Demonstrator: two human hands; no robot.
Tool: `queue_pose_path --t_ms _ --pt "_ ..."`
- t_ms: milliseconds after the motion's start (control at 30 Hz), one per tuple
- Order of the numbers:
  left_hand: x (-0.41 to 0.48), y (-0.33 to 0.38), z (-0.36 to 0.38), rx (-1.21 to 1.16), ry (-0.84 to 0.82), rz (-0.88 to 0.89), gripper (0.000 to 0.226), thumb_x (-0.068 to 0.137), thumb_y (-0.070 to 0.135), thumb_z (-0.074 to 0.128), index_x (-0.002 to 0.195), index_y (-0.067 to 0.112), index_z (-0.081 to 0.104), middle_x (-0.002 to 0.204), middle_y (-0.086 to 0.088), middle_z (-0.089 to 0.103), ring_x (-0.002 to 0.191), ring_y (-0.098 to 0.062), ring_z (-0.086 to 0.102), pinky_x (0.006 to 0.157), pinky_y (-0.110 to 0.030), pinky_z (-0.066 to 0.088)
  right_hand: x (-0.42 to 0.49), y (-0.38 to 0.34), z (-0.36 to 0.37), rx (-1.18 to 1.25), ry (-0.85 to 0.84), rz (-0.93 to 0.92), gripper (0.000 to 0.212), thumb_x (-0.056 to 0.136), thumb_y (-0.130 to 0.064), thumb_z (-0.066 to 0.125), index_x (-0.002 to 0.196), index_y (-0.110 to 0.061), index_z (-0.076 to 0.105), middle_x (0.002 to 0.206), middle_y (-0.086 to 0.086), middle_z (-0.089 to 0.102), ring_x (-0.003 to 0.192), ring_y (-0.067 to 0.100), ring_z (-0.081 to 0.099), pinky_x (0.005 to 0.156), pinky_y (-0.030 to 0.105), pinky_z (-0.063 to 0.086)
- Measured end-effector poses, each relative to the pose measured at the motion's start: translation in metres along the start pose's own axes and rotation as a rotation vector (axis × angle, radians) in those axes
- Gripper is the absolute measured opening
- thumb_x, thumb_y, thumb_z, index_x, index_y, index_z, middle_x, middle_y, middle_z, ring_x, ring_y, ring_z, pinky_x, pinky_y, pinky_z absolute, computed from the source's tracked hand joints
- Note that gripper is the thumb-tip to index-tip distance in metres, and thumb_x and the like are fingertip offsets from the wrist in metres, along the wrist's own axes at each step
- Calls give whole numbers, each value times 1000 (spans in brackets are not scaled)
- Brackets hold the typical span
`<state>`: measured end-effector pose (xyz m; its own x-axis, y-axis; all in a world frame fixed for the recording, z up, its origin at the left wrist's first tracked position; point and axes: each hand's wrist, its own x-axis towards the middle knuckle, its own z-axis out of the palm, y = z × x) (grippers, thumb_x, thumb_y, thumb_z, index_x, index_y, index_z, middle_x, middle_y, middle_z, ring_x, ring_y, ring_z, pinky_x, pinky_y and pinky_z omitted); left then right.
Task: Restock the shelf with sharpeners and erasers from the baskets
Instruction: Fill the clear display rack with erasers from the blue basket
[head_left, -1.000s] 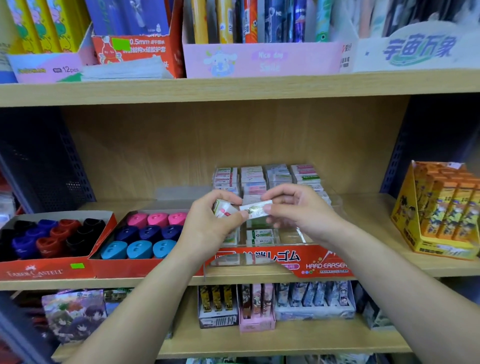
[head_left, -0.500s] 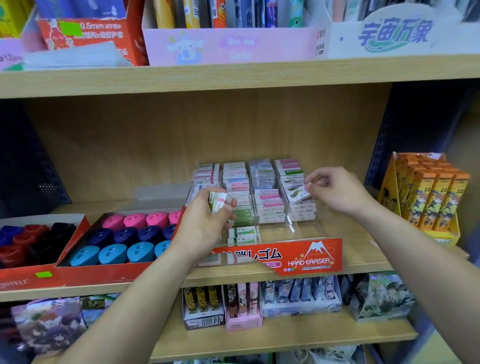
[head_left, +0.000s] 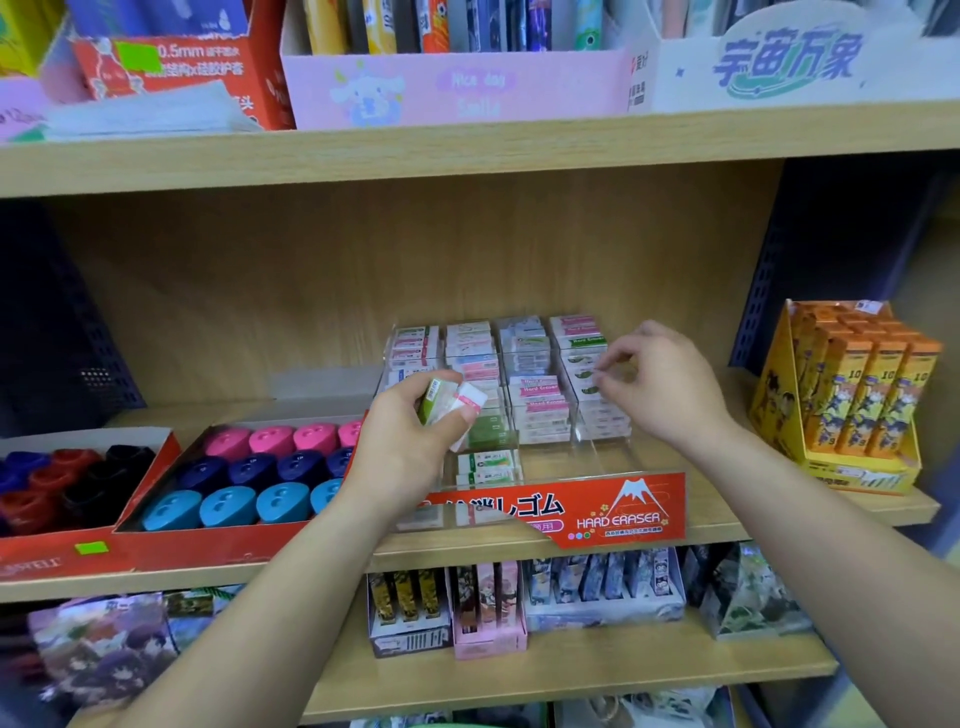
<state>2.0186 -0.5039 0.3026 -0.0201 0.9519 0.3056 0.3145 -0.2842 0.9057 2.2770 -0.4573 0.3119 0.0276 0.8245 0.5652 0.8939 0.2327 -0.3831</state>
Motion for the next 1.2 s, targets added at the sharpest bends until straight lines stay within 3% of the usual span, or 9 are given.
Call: queue_pose_path --t_ms 67,133,267,433,567,800,967,1067,1200 --pt "-2 4 -1 -33 -7 3 25 93 21 73 113 32 67 95 1 76 76 -20 70 65 -29 57 -7 -24 -2 204 -42 -44 9 92 -24 69 94 -30 75 88 -15 64 81 7 62 69 18 47" --pt "-4 7 -2 -69 -27 3 23 91 18 75 111 30 69 92 1 77 79 -21 73 65 -32 60 -16 -53 -1 455 -243 -58 15 96 -24 65 102 -34 74 92 -14 73 84 8 68 78 27 57" --pt "-12 13 -8 -123 -75 44 13 93 15 73 105 18 75 73 7 74 60 0 62 54 -12 44 -28 -87 13 775 -497 -12 21 98 -20 63 118 -22 73 102 -3 75 80 5 68 73 25 54" --pt "-17 5 -21 -161 -88 -13 11 99 23 66 102 23 77 84 -14 74 72 -20 59 69 -36 48 -31 -93 18 996 -535 194 19 96 -14 67 115 -12 71 104 7 76 82 16 72 78 34 60" --pt "-20 7 -24 -272 -58 -96 23 105 20 54 99 22 76 92 2 79 87 -12 75 77 -27 58 -32 -97 19 1060 -539 255 16 97 -11 64 112 -8 70 101 10 77 82 19 73 77 32 61" --pt "-19 4 -26 -327 -113 -173 18 103 18 56 112 16 72 101 -7 78 91 -23 77 73 -23 61 -37 -97 18 1212 -538 297 20 98 -5 61 118 -5 63 102 14 73 71 18 69 63 26 58" --pt "-19 1 -20 -302 -91 -171 15 98 12 64 107 16 76 97 -8 78 91 -21 77 76 -24 61 -40 -96 21 1387 -501 243 24 93 2 63 116 -3 67 112 22 72 89 21 70 79 29 58" --pt "-18 0 -18 -285 -91 -165 17 92 9 72 104 18 79 98 -3 79 89 -18 76 76 -24 60 -41 -93 23 1298 -447 219 27 85 -8 75 112 -7 71 111 16 74 106 28 71 94 41 57" --pt "-16 -2 -16 -265 -85 -188 20 90 9 74 107 16 79 98 -2 79 90 -18 76 76 -24 59 -40 -87 22 1250 -434 216 35 90 3 69 122 -8 67 111 11 76 107 29 71 97 42 55"
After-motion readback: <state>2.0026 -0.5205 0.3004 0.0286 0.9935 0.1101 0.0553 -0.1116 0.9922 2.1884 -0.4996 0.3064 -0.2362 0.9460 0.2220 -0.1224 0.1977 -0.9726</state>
